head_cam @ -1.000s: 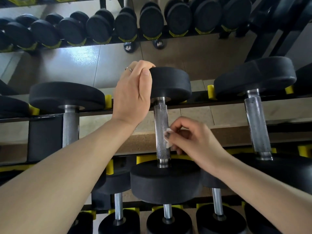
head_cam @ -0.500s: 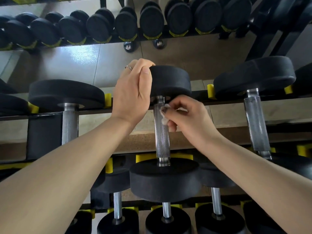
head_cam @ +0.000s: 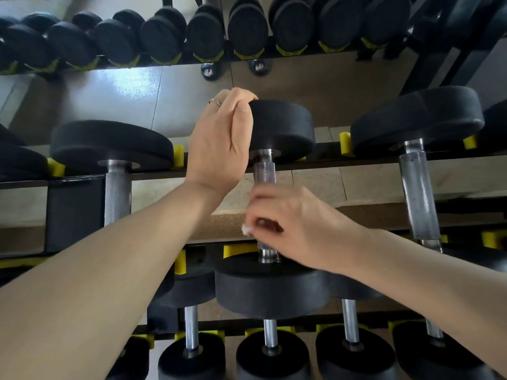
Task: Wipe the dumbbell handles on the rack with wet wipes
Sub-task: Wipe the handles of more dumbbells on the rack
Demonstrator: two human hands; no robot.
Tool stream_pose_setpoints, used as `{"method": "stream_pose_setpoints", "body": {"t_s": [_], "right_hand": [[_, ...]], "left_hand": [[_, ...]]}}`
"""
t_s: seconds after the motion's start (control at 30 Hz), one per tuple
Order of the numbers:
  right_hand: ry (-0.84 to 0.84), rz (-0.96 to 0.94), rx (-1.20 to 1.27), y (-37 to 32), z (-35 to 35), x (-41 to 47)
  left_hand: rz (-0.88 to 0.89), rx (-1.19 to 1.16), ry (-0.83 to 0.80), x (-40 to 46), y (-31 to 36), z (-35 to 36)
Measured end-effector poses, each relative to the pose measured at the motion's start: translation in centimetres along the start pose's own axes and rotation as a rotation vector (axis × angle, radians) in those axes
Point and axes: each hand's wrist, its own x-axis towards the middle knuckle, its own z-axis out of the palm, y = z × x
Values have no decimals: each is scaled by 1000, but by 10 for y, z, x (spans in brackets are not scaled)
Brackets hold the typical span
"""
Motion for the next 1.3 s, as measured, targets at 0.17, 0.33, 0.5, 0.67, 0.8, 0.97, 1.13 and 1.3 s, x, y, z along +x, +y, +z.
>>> {"method": "stream_pose_setpoints", "body": {"t_s": [0.17, 0.33, 0.5, 0.67, 0.8, 0.97, 1.13, 1.3], "right_hand": [[-266, -71, -133, -6, -14, 13], [-199, -67, -161, -1, -14, 15], [-272, -153, -243, 0, -19, 17], [-198, -86, -163, 0, -16, 5], [-225, -177, -225, 3, -18, 10], [-2, -69, -128, 13, -17, 10], [-30, -113, -93, 15, -14, 0], [373, 84, 30, 20, 2, 4]], "left_hand": [[4, 14, -4, 0, 1, 1], [20, -6, -1, 1, 0, 0], [18, -9, -4, 1, 1, -1], [8, -28, -24, 1, 2, -1], [9, -23, -20, 1, 1, -2], [14, -26, -34, 0, 1, -2], [22, -17, -17, 0, 0, -1], [24, -18, -37, 0, -1, -3]]}}
